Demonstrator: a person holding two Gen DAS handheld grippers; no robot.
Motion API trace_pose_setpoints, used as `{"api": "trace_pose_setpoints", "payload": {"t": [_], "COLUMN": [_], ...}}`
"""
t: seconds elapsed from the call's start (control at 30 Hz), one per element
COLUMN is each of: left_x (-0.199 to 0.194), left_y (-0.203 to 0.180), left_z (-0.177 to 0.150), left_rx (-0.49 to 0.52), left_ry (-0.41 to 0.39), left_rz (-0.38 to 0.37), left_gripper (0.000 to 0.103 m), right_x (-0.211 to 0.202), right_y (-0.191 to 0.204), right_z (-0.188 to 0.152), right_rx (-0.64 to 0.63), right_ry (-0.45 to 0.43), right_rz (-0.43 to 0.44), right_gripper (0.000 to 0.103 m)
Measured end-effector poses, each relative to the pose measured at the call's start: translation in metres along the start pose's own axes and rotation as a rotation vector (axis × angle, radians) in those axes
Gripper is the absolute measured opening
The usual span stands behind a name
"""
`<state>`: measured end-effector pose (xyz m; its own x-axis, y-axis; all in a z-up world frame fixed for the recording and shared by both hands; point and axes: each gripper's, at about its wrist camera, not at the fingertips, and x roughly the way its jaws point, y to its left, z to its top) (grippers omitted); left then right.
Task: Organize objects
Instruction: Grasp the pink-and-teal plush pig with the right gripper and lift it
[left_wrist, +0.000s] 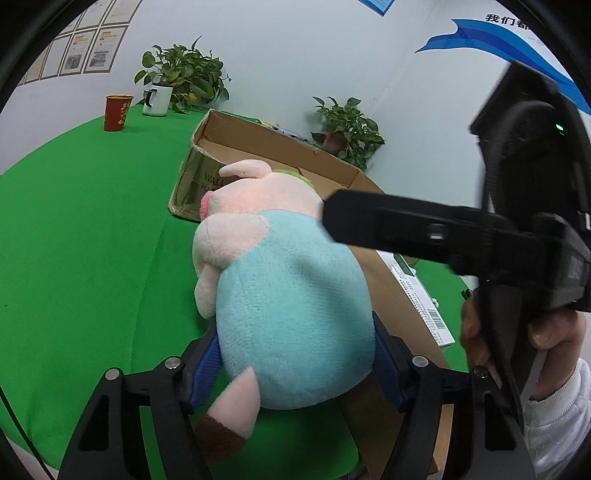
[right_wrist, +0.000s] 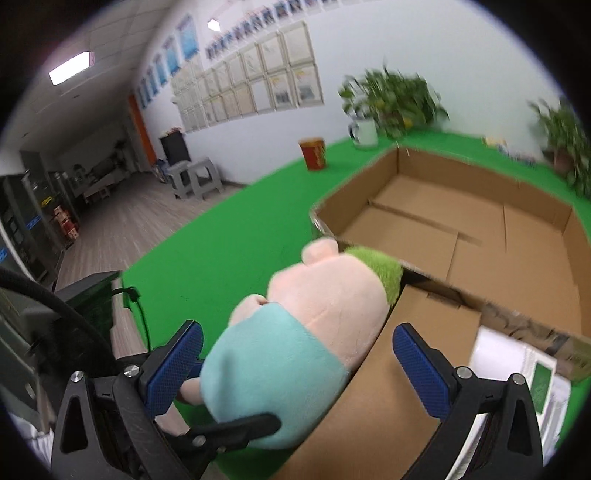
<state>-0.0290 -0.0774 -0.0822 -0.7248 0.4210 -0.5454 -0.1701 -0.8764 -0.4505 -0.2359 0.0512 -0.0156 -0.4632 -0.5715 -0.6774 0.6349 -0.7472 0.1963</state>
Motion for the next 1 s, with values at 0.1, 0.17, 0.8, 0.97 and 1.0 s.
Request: {"api": "trace_pose_setpoints", "payload": {"t": [0.1, 0.17, 0.8, 0.97, 1.0], "left_x": [-0.003, -0.008, -0.039, -0.029, -0.027], "left_y": [0.001, 0.002, 0.019, 0.016, 0.015], "left_z": [0.002, 0.002, -0.001, 0.006, 0.008], "left_rx": [0.021, 0.041, 0.148, 0.146, 0.148], "left_ry": [-0.004, -0.006, -0.01, -0.023, -0.024], "left_rz": [-0.01, -0.012, 0.077, 0.104, 0.114], "left_gripper": [0.066, 0.065, 0.065, 0.063, 0.062], "right_x": [0.016, 0.026, 0.056, 0.051, 0.049], "right_y": [0.004, 0.009, 0.06, 0.064, 0.064], "right_z": [0.003, 0.003, -0.008, -0.01, -0.011], "right_rx": [0.031, 0.037, 0.061, 0.021, 0.02], "right_ry": [0.059, 0.099, 0.166, 0.138, 0.127], "right_rz": [-0.008, -0.018, -0.093, -0.103, -0.097], "right_gripper": [0.102, 0.102, 0.097, 0.087, 0.084]}}
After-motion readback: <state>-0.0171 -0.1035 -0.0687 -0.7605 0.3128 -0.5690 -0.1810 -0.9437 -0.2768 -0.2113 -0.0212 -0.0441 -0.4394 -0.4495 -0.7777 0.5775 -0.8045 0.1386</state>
